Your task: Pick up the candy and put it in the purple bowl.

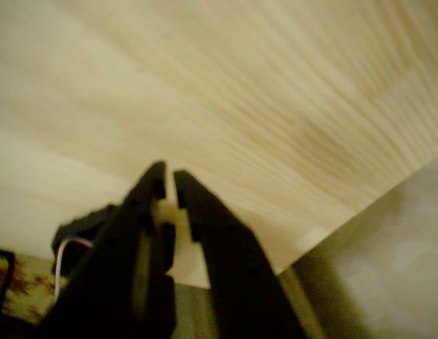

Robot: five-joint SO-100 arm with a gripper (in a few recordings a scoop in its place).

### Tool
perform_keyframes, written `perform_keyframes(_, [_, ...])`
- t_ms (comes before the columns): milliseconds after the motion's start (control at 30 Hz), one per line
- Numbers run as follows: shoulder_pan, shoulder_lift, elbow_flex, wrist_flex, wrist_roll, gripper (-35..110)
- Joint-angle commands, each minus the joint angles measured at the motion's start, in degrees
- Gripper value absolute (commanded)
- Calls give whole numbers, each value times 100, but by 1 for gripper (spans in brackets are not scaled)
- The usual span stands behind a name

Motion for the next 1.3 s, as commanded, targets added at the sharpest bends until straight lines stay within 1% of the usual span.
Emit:
perform_keyframes(0, [694, 545, 62, -211, 26, -1])
perform_keyframes(167, [1151, 756, 422, -422, 26, -1])
perform_keyframes(300, [1538, 1116, 1063, -1028, 44, -1])
perform_keyframes(367, [1688, 1292, 1362, -1195, 255, -1])
perform_keyframes(567, [1811, 1819, 2153, -1564, 668, -1])
perform_keyframes(800, [2030, 2716, 3305, -2057, 914, -1])
perform_keyframes(1000, [2180, 3234, 3990, -2215, 1072, -1])
perform_keyframes(1267, [2232, 4166, 4904, -2127, 1723, -1])
